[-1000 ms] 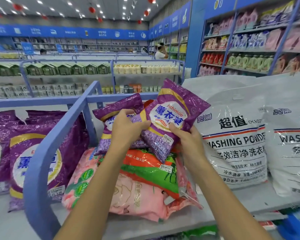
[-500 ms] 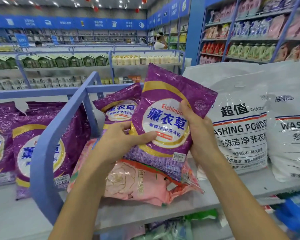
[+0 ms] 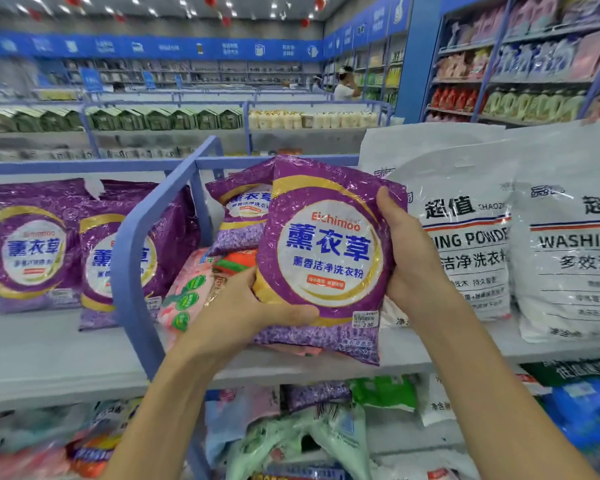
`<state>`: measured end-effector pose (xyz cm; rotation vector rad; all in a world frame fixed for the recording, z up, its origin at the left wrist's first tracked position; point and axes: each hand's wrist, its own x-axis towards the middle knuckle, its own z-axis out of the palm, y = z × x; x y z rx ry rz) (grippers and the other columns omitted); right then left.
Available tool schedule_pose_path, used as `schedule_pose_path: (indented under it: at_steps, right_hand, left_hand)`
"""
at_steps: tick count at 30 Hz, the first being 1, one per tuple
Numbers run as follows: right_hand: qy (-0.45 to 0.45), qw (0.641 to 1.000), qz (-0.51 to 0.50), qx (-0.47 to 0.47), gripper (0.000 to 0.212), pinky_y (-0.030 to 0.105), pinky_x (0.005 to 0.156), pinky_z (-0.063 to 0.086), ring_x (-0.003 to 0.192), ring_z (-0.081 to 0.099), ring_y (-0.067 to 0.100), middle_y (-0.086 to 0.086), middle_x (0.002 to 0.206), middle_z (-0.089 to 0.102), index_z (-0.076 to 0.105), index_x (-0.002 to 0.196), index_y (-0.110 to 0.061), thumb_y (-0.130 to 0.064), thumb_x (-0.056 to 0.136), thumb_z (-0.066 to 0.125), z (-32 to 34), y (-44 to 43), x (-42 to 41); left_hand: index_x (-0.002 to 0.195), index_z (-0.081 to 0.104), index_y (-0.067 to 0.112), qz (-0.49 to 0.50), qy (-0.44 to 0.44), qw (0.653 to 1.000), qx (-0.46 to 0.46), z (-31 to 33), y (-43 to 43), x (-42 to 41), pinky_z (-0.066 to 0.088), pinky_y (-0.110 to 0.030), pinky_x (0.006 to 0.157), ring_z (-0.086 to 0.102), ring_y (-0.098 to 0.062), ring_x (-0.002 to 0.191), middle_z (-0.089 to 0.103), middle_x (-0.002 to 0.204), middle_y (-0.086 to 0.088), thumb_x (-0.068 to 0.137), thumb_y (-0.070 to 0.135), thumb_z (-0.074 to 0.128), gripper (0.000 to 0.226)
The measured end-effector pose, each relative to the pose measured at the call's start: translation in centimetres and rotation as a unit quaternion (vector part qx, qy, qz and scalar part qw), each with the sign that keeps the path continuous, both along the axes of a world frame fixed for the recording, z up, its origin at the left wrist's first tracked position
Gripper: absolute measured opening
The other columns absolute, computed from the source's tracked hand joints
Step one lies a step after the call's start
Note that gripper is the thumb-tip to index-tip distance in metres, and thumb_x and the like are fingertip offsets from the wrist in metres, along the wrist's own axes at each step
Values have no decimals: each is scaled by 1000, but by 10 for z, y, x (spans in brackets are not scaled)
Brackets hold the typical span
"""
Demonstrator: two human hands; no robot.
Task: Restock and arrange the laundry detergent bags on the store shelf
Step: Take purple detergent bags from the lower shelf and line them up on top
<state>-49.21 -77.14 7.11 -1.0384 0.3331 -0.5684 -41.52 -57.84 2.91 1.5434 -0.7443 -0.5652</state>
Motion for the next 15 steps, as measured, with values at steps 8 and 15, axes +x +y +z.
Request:
schedule_pose_path:
  at_steps: [8, 15]
  right_hand:
    - [-25, 998, 59, -14, 38, 44, 92, 60, 104, 75, 25, 5, 114, 78, 73, 118, -20, -49, 102, 53, -14, 37, -26]
    - [21, 970, 196, -140, 40, 52, 103, 53, 108, 74, 27, 4, 116, 77, 69, 124, -19, -37, 88, 72, -56, 111, -42]
  left_hand:
    - [123, 65, 16, 53, 32, 998, -10, -22, 57, -49, 59, -34, 91, 74, -25, 104, 73, 115, -22, 62, 12, 95, 68]
    - [122, 67, 13, 171, 101, 978, -63, -34, 121, -72, 51, -54, 100, 72, -32, 107, 75, 116, -13, 72, 10, 87, 54]
